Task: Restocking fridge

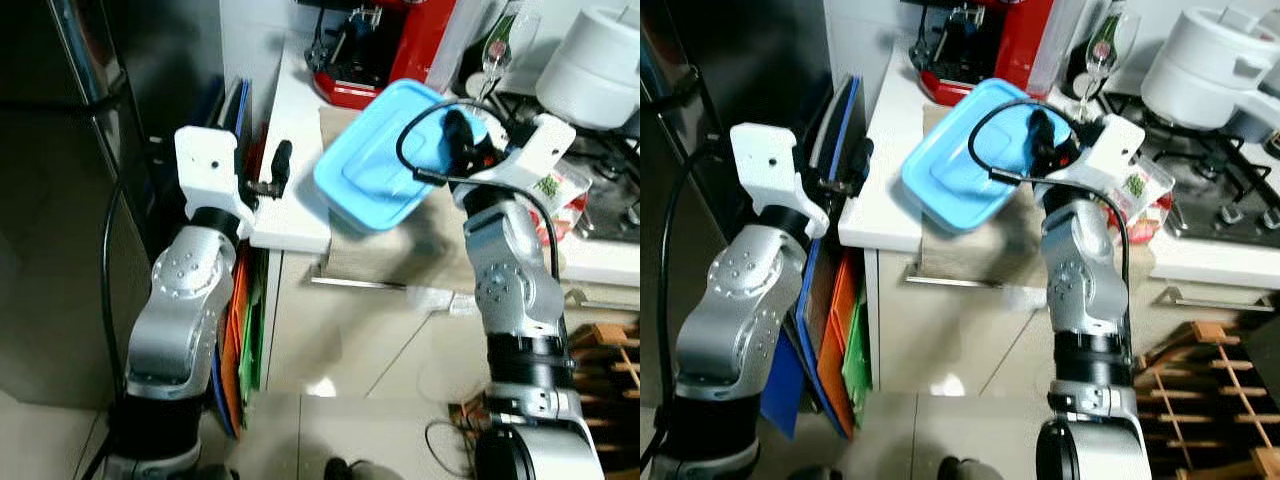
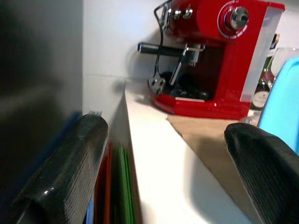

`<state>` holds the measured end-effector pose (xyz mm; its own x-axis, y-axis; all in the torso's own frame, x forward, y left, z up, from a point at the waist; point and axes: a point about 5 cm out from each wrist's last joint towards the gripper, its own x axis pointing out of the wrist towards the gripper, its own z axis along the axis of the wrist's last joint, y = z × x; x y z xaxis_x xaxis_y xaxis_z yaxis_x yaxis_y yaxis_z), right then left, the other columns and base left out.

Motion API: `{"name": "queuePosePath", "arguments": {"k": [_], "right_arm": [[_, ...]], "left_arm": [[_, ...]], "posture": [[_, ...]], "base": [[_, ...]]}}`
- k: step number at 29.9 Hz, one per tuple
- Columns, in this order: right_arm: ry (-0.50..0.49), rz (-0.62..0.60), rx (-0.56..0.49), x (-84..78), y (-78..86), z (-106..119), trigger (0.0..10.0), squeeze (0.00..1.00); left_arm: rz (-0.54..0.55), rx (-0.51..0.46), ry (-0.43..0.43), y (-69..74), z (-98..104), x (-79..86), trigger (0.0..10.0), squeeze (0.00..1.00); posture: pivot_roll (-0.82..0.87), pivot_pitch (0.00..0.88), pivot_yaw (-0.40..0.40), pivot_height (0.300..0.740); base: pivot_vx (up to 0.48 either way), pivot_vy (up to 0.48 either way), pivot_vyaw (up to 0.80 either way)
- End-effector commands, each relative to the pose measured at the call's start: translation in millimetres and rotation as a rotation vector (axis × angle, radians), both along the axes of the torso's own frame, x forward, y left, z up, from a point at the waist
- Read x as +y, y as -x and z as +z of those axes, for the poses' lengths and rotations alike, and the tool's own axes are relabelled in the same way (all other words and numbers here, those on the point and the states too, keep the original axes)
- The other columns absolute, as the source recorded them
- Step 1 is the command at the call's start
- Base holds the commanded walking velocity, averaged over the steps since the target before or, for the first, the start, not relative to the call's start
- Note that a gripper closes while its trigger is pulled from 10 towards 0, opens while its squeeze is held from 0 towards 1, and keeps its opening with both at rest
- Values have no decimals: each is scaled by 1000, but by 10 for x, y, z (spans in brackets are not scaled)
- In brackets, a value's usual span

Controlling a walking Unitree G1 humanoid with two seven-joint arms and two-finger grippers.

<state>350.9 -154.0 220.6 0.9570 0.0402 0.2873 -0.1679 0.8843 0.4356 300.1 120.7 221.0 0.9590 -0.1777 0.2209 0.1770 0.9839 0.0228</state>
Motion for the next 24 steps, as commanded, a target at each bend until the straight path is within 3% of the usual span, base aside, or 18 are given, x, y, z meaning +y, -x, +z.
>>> {"name": "queuePosePath", "arguments": {"k": [1, 10, 15, 16, 18, 20, 21, 23, 24], "right_arm": [[31, 8, 65, 13, -17, -128, 0, 75], [28, 8, 48, 6, -49, -55, 0, 82], [54, -18, -16, 2, -93, 119, 0, 90], [68, -31, -66, -11, -134, 269, 0, 94], [73, -36, -88, -15, -148, 337, 0, 94], [85, -46, -184, -9, -153, 597, 0, 90], [85, -46, -184, -9, -153, 597, 0, 90], [95, -49, -294, -1, -105, 878, 0, 90], [95, -49, -294, -1, -105, 878, 0, 90]], "left_arm": [[-25, -14, 4, -3, 28, -48, 10000, 0], [-22, -27, 30, -3, 48, -49, 10000, 0], [-19, -27, 29, -9, 44, -45, 10000, 0], [-16, -28, 31, -17, 47, -45, 10000, 0], [-16, -29, 32, -19, 48, -44, 10000, 0], [-16, -31, 33, -25, 50, -48, 10000, 0], [-16, -31, 33, -25, 50, -48, 10000, 0], [-17, -33, 36, -24, 51, -55, 10000, 0], [-17, -33, 36, -24, 51, -55, 10000, 0]], "posture": [[26, 21, -104, 740], [28, 22, -112, 740], [26, 21, -112, 740], [25, 18, -112, 740], [25, 18, -112, 740], [22, 15, -110, 740], [22, 15, -110, 740], [21, 15, -110, 740], [21, 15, -110, 740]], "base": [[-251, 0, 0], [-171, 0, 0], [0, 0, 0], [0, 0, 0], [0, 0, 0], [0, 0, 0], [0, 0, 0], [0, 0, 0], [0, 0, 0]]}}
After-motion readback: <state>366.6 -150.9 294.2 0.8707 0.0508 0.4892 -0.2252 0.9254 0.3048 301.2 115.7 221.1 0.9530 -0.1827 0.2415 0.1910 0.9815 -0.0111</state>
